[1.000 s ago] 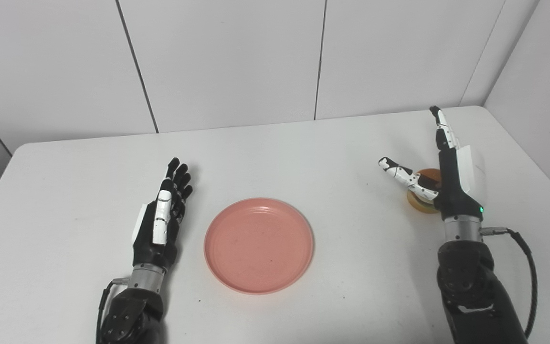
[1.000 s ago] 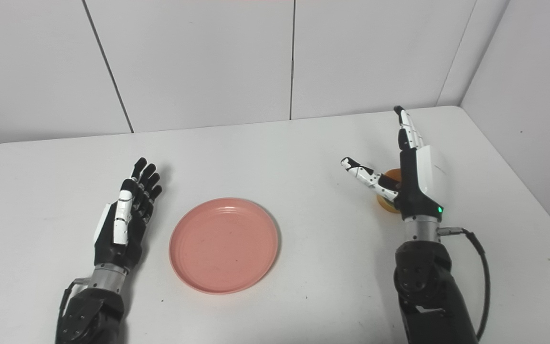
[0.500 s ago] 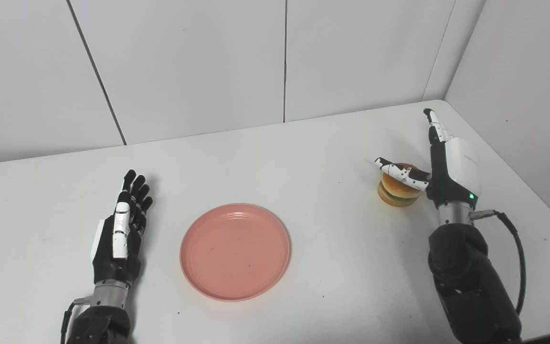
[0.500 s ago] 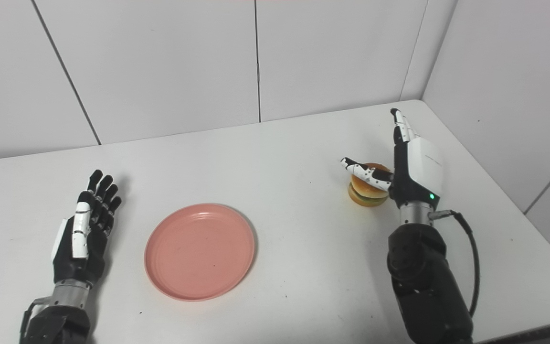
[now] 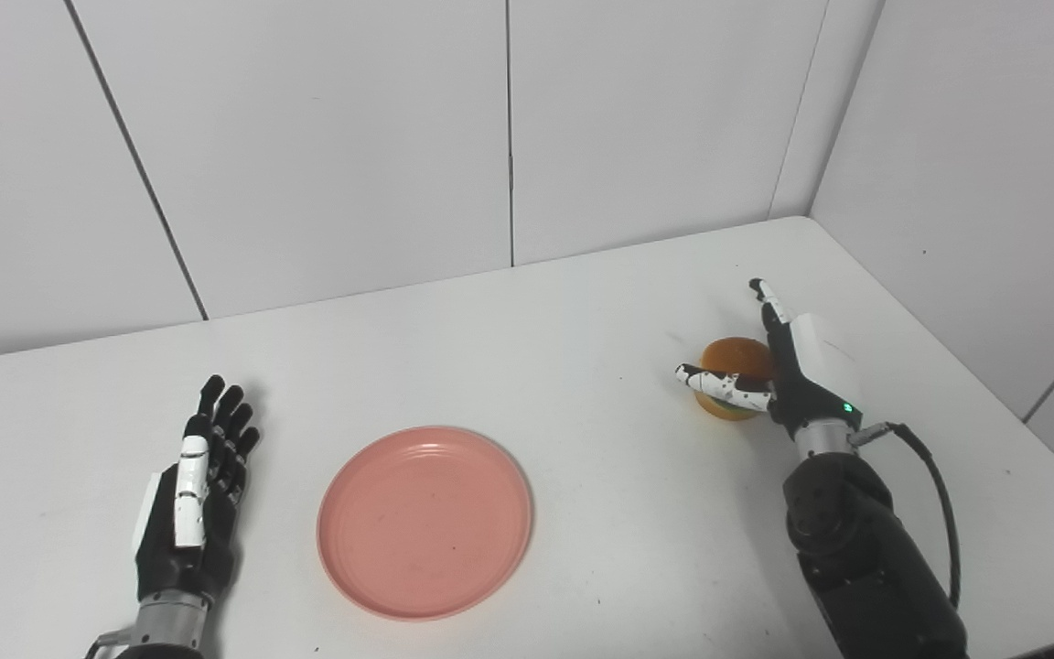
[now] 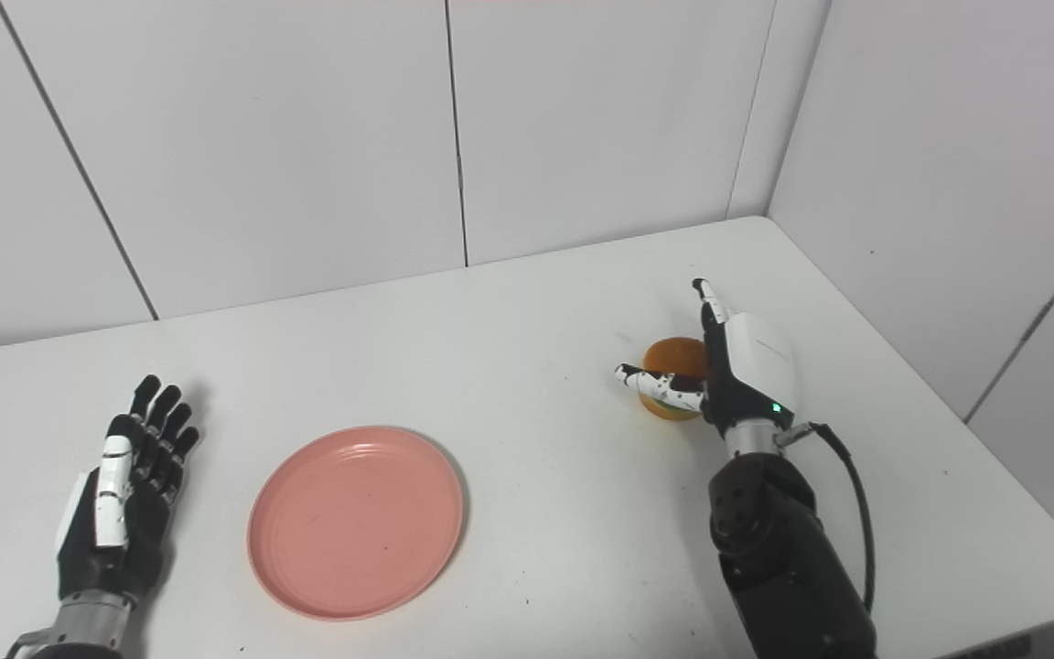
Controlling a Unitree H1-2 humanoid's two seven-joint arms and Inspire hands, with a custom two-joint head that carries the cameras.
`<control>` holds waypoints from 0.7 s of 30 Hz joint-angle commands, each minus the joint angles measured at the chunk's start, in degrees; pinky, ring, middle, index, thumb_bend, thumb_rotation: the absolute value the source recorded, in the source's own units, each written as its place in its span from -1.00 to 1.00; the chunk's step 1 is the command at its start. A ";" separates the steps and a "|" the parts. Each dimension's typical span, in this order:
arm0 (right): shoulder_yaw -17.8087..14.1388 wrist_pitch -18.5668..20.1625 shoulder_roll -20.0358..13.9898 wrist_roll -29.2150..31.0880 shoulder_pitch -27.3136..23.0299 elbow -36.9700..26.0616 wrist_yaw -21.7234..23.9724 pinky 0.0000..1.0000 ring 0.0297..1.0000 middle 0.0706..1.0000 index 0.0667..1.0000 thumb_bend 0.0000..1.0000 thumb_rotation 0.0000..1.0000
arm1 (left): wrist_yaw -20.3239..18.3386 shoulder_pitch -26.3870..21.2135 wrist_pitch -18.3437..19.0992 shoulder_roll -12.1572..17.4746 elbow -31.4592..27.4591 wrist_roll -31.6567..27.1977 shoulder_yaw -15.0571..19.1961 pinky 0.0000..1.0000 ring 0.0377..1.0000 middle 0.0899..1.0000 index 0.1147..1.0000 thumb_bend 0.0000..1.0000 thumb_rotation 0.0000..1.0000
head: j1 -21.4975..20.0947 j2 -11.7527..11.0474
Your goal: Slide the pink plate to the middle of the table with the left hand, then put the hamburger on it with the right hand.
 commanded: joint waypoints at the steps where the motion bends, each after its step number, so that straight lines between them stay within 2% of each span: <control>1: 0.05 0.42 -1.77 0.23 -1.36 -1.87 0.28 0.55 0.77 0.81 0.84 0.75 0.08 | -0.71 5.16 0.67 0.58 2.81 -0.01 0.15 1.00 1.00 1.00 1.00 -0.13 1.00 | -0.05 0.17; 8: 1.15 0.82 -2.37 1.63 -1.71 -0.80 2.87 0.51 0.75 0.82 0.84 0.82 0.07 | -0.43 5.46 1.09 0.98 1.81 0.67 -0.21 1.00 1.00 1.00 1.00 -0.12 1.00 | -0.37 0.28; 15: 1.77 1.54 -3.01 2.99 -1.86 -0.25 4.43 0.54 0.74 0.82 0.83 0.80 -0.16 | -0.93 5.46 1.21 0.87 1.71 -0.34 0.33 1.00 1.00 1.00 1.00 -0.14 1.00 | -0.76 0.81; 17: 1.60 2.10 -2.95 3.15 -1.81 -0.46 4.38 0.56 0.74 0.80 0.82 0.75 -0.31 | -0.93 5.47 1.37 0.93 1.60 -0.42 0.36 1.00 1.00 1.00 1.00 -0.14 1.00 | -0.86 1.20; 18: 1.37 2.39 -2.78 3.21 -1.76 -0.66 4.16 0.52 0.71 0.78 0.79 0.68 -0.47 | -0.89 5.46 1.50 1.01 1.53 -0.33 0.30 1.00 1.00 1.00 1.00 -0.14 1.00 | -0.86 1.20; 19: 1.24 2.59 -2.67 3.23 -1.74 -0.79 3.98 0.38 0.64 0.73 0.77 0.62 -0.63 | -0.83 5.46 1.59 1.06 1.47 -0.24 0.24 1.00 1.00 1.00 1.00 -0.14 1.00 | -0.86 1.20; 21: 0.57 2.38 -2.27 3.75 -1.74 -0.95 3.16 0.21 0.54 0.71 0.76 0.52 -0.78 | -0.62 5.62 2.15 1.07 0.88 -0.21 0.20 1.00 1.00 1.00 1.00 -0.14 1.00 | -0.86 1.57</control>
